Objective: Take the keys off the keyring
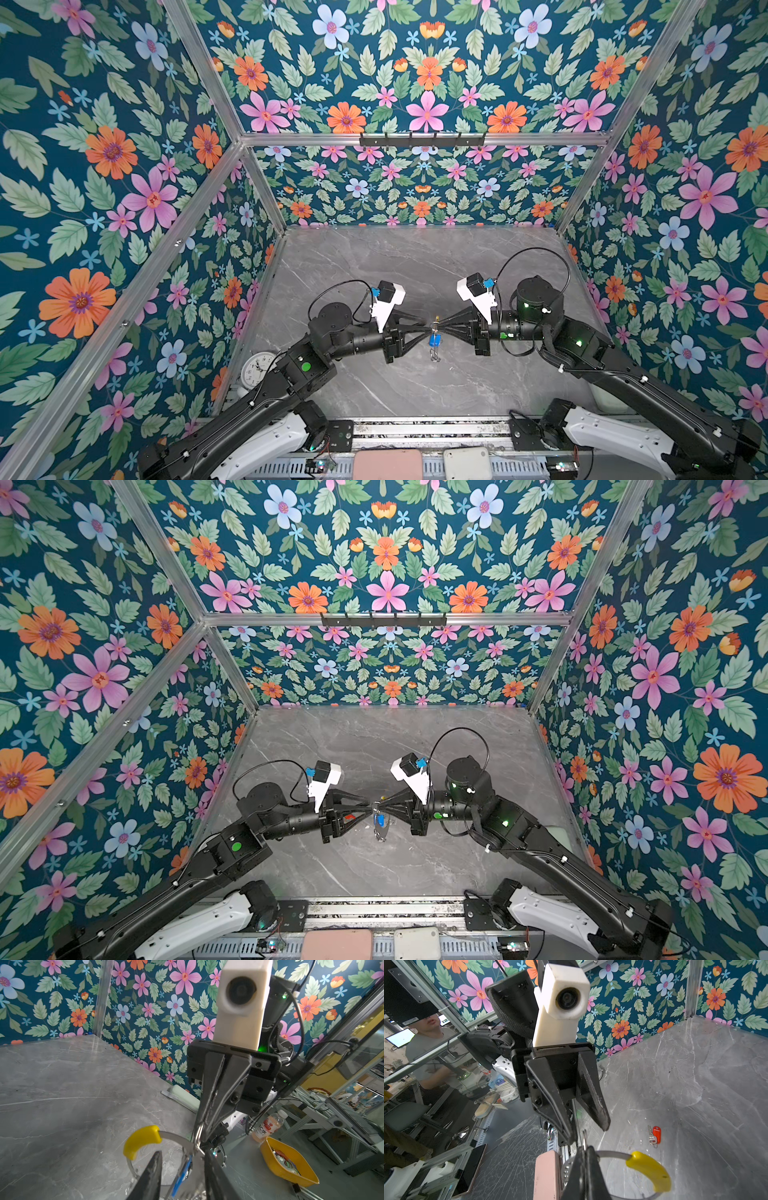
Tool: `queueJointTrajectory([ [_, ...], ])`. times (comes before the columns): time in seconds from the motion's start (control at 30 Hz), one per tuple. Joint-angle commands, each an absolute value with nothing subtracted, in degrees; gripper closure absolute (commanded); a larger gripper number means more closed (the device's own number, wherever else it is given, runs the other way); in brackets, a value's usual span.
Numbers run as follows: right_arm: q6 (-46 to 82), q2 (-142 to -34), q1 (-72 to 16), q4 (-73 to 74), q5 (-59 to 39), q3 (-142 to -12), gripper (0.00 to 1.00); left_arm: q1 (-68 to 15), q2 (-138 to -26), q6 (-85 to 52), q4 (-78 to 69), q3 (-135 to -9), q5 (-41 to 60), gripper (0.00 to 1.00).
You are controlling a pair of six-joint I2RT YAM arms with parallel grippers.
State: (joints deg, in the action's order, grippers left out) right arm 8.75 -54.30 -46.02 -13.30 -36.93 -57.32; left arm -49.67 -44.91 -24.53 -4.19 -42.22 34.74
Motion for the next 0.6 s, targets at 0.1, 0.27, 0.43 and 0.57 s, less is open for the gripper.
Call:
queueJointTrajectory([
  [0.1, 5.7, -54.8, -46.1, -17.2, -38.3, -59.0, 1.00, -49.7, -45.3, -23.3, -4.4, -43.0, 38.3, 0.70],
  [0.27, 5.8, -55.2, -46.1, -17.3, -38.6, -59.0, 1.00, -49.7, -46.1, -23.5, -5.3, -43.5, 39.2, 0.77],
  [0.43, 6.3, -55.2, -46.0, -16.1, -38.7, -58.3, 1.00, -49.7, -47.0, -24.2, -6.6, -43.3, 40.4, 0.84],
  [0.57, 6.4, -55.3, -46.1, -16.1, -38.7, -58.2, 1.00, -49.6, -47.1, -24.6, -7.5, -43.1, 40.9, 0.90],
])
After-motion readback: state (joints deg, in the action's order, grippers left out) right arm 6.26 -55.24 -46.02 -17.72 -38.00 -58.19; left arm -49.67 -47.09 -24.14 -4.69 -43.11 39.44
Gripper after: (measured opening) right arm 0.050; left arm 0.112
